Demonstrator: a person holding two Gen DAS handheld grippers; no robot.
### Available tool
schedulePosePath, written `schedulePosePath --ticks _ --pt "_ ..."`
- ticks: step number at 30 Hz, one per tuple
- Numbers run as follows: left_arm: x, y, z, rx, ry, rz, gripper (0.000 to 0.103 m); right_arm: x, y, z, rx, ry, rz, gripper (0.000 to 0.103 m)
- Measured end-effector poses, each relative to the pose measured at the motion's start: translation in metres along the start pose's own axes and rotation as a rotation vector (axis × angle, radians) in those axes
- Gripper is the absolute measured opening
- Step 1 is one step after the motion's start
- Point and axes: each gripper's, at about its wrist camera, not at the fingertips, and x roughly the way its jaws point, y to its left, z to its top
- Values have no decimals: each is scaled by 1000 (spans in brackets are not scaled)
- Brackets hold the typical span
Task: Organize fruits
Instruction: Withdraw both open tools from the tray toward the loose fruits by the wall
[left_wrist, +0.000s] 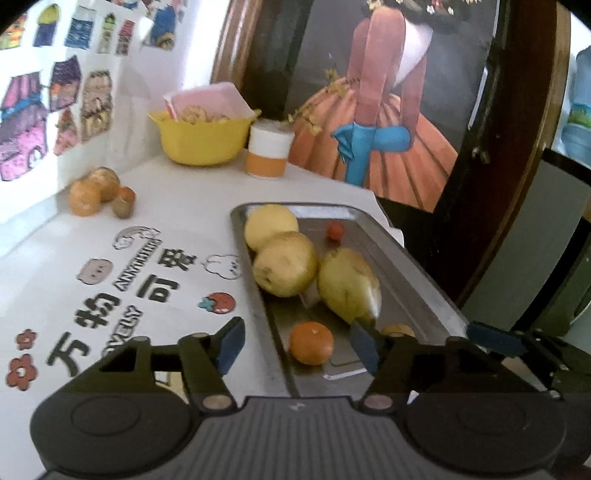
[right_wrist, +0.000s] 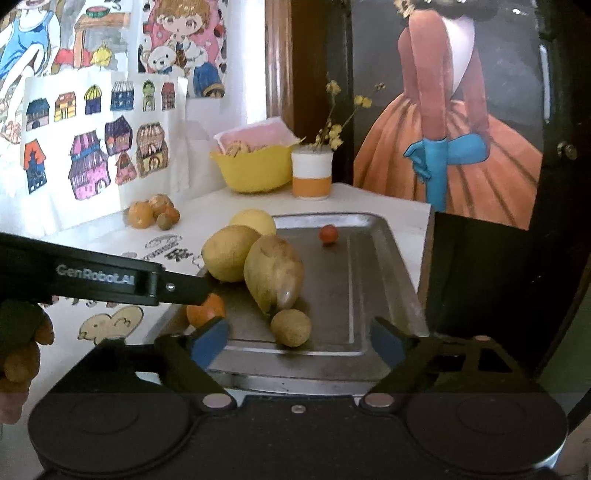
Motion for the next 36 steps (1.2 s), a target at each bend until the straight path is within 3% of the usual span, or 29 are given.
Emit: schedulePosePath --ticks 1,5,9,13,18,23,28,32,36 --pt "-5 2 -1 -9 -8 3 87 -4 1 1 1 -7 -5 97" --pt "-24 11 -3 -30 -41 1 102 -21 6 4 13 -28 -25 102" --pt "-44 22 -8 -9 -47 28 102 -35 13 4 23 -4 -33 102" --pt "-61 41 -15 -6 -23 81 102 -42 27 -1 35 83 4 102" --pt "-78 77 -27 -15 27 208 103 -45 55 -7 30 182 72 102" --pt "-95 124 -42 -116 63 281 103 -42 89 -3 7 242 168 102" --pt "-111 158 -36 -132 52 303 103 -27 119 25 -34 265 273 102" --pt "-110 172 -20 -90 37 339 103 -9 137 65 -93 227 295 102" --pt "-102 174 6 -37 21 321 103 17 147 118 -149 177 302 102"
